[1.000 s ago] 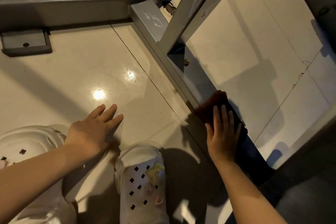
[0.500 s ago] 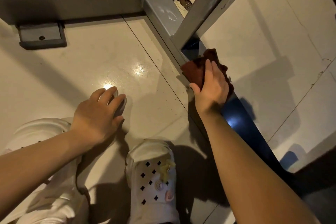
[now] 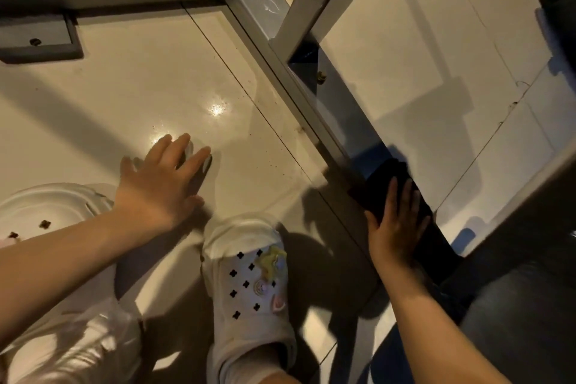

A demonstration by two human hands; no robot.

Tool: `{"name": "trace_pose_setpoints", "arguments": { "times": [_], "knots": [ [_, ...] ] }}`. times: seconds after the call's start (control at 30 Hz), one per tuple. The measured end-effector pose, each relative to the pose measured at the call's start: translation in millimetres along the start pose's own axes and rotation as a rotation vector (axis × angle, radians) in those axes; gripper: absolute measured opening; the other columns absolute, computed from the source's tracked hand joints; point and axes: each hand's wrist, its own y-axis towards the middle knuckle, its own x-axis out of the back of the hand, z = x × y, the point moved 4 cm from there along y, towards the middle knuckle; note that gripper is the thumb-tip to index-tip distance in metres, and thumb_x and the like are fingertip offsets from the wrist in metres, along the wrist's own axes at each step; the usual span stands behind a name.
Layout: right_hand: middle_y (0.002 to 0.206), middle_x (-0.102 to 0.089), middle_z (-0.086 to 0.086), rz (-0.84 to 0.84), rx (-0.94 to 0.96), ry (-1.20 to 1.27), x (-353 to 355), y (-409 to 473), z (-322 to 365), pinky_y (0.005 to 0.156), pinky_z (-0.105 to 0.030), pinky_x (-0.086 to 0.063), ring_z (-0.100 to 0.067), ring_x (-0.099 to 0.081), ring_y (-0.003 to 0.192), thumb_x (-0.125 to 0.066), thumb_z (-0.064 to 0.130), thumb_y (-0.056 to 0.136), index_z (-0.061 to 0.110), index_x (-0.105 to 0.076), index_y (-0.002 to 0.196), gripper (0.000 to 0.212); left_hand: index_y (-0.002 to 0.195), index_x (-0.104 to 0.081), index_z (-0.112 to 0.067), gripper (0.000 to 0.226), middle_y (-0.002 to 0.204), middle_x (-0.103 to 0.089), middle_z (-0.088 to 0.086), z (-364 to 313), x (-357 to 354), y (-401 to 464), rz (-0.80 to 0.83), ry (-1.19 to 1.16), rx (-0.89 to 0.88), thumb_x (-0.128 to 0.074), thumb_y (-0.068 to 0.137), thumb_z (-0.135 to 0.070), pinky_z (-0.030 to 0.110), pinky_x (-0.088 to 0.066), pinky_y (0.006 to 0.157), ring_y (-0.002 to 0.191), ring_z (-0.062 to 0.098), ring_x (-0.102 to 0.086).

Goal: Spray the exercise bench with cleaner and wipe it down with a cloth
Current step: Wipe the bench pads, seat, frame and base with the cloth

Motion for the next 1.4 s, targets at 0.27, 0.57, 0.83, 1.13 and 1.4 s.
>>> {"name": "trace_pose_setpoints", "arguments": {
  "times": [0.27, 0.57, 0.83, 1.13, 1.4],
  "knots": [
    [0.164, -0.007, -0.005, 0.061, 0.004, 0.072, 8.6, 116.7, 166.1, 0.116, -0.064, -0.011, -0.03, -0.005, 0.15, -0.061, 0.037, 0.091, 0.02, -0.006, 0.156, 0.087, 0.153, -0.009, -0.038, 0.091, 0.16, -0.001, -0.004, 31.0, -1.9, -0.8, 0.16, -0.111, 0.189, -0.066, 0.083, -0.051, 0.057, -0.029, 0.102, 0.147, 0.018, 0.001],
    [0.159, -0.025, -0.014, -0.047, 0.124, -0.043, -1.0, 34.5, 39.0, 0.109, -0.07, -0.019, -0.038, -0.025, 0.144, -0.068, 0.026, 0.087, 0.022, -0.02, 0.154, 0.082, 0.152, -0.007, -0.041, 0.086, 0.162, 0.013, -0.005, 28.4, -6.3, -2.4, 0.196, -0.054, 0.182, -0.058, 0.086, -0.057, 0.055, -0.025, 0.102, 0.147, 0.016, 0.01],
    [0.156, -0.028, -0.02, -0.04, -0.09, -0.008, 0.1, -2.5, 16.8, 0.106, -0.075, -0.018, -0.046, -0.029, 0.14, -0.073, 0.009, 0.084, 0.02, -0.021, 0.152, 0.086, 0.153, -0.002, -0.038, 0.08, 0.162, 0.007, 0.003, 22.9, -3.0, -5.3, 0.162, 0.049, 0.131, -0.049, 0.091, -0.055, 0.047, -0.03, 0.097, 0.149, 0.02, 0.003],
    [0.162, -0.015, -0.013, -0.041, 0.086, -0.015, 5.3, 116.5, 175.5, 0.117, -0.053, -0.018, -0.032, -0.015, 0.149, -0.057, 0.027, 0.096, 0.009, -0.011, 0.155, 0.077, 0.115, -0.067, -0.011, 0.036, 0.108, -0.067, 0.015, 14.0, 29.1, -0.2, -0.174, 0.039, -0.161, -0.044, 0.093, -0.026, 0.043, -0.053, 0.074, 0.1, 0.034, -0.065],
    [0.144, -0.046, -0.024, -0.061, 0.141, 0.118, 11.5, 75.8, 104.7, 0.104, -0.063, -0.04, -0.043, -0.045, 0.131, -0.059, 0.019, 0.089, 0.004, -0.043, 0.144, 0.059, 0.138, -0.052, -0.021, 0.044, 0.137, -0.057, 0.002, -13.4, 94.5, 34.8, -0.271, -0.435, -0.144, -0.05, 0.095, -0.027, 0.031, -0.044, 0.092, 0.121, 0.026, -0.056]
  ]
}}
